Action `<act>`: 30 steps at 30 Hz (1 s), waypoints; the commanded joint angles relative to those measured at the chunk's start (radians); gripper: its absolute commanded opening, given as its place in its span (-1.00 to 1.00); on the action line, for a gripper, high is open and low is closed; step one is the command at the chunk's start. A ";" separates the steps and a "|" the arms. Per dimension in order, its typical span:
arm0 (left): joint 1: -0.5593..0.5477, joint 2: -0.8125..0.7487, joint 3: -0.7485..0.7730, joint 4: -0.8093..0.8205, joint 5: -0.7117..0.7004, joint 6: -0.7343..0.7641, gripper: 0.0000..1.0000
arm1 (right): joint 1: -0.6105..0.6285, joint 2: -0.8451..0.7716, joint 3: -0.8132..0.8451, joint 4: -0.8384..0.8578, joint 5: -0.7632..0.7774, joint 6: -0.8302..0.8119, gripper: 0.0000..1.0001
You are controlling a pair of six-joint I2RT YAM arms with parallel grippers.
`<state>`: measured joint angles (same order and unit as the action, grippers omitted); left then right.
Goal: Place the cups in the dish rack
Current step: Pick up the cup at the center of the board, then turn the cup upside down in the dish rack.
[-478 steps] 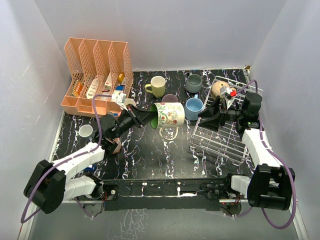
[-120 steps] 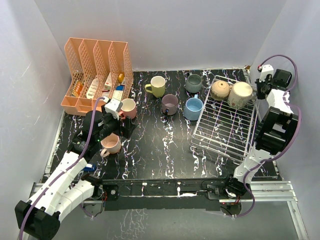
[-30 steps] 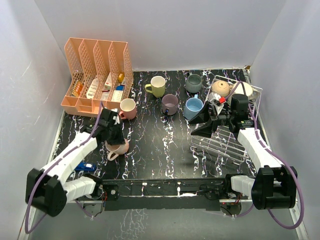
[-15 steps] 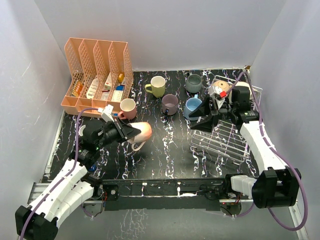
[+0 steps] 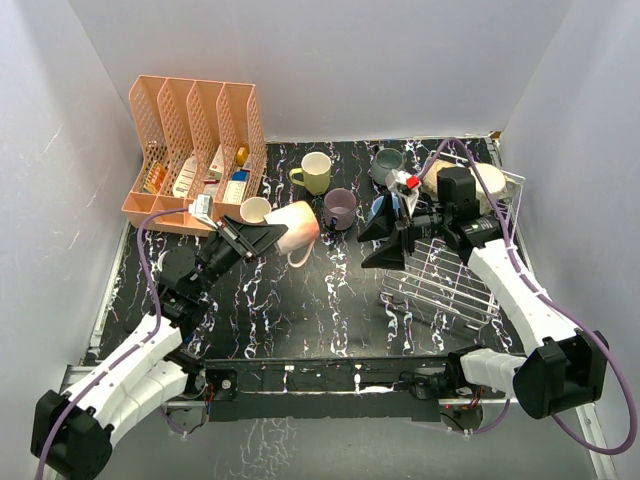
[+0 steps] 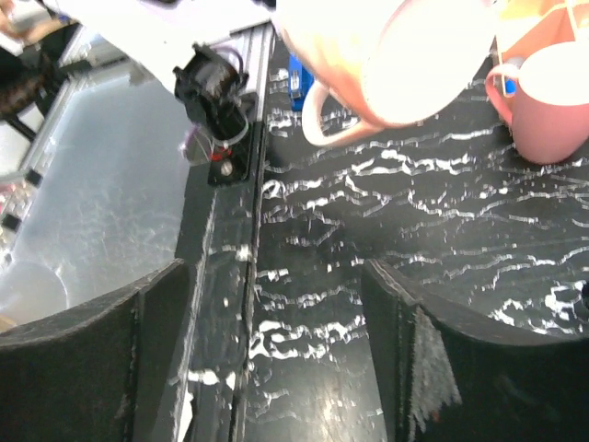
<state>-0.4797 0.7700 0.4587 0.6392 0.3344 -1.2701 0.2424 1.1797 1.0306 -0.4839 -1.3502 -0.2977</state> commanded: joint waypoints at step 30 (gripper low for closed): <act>-0.364 0.414 0.217 0.706 -0.416 0.005 -1.00 | 0.087 0.106 -0.287 1.452 0.190 1.375 0.39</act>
<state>-0.8253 1.2053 0.6083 1.1454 -0.0189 -1.2747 0.3218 1.2934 0.7414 0.7780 -1.1786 0.9760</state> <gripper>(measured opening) 0.087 0.731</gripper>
